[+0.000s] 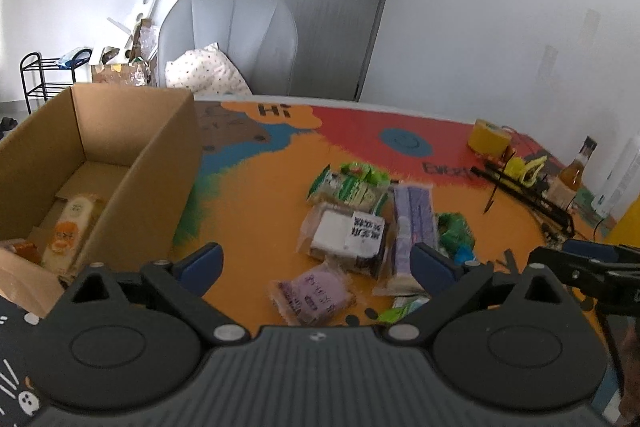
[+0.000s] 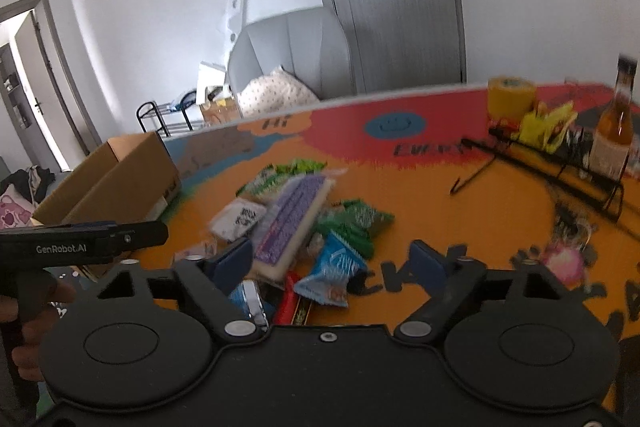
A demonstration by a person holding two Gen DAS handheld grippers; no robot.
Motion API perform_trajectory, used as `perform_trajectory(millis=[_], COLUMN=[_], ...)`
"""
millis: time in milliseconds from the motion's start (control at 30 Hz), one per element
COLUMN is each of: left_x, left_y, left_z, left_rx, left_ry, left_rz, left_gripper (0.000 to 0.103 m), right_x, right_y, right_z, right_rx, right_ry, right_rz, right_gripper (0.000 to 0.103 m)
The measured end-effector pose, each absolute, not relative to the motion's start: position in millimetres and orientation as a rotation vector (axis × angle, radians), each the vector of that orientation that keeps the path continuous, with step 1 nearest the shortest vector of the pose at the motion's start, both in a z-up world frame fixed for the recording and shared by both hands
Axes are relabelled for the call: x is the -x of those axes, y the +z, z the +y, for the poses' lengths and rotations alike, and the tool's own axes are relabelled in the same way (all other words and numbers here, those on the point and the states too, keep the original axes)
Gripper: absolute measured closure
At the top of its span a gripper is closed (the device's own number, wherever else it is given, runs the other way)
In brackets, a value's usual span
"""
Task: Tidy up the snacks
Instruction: 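Grasp the pink pastry pack with the left gripper while the right gripper grasps the red candy bar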
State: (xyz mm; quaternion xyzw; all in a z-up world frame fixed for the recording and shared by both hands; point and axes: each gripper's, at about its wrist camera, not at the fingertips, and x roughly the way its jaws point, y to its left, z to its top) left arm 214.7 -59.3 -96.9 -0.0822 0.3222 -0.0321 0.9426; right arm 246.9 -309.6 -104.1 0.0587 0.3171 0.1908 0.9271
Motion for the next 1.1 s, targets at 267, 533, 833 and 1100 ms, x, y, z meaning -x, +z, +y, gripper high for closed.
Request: perform_trajectory(millis=[267, 533, 833, 1100], left_x=[-230.6, -247.4, -255.5, -246.6], left_y=[-116.1, -128.7, -146.5, -151.1], left_z=[-57.1, -62.1, -74.0, -76.7], left_rx=[0.14, 0.12, 0.101, 0.065], left_ry=[-0.065, -0.088, -0.146, -0.153], left_rz=[0.702, 0.72, 0.773, 0.78], left_gripper=[0.014, 0.036, 0.037, 0.044], right_x=[-255.0, -254.5, -253.1, -254.0], right_y=[-131.4, -143.5, -142.7, -149.2], right_z=[-299.0, -289.1, -290.1, -272.6], right_rx=[-0.144, -0.128, -0.125, -0.107], right_ry=[0.397, 0.4, 0.382, 0.403], right_rz=[0.741, 0.788, 0.798, 0.813], right_gripper=[0.044, 0.056, 0.059, 0.058])
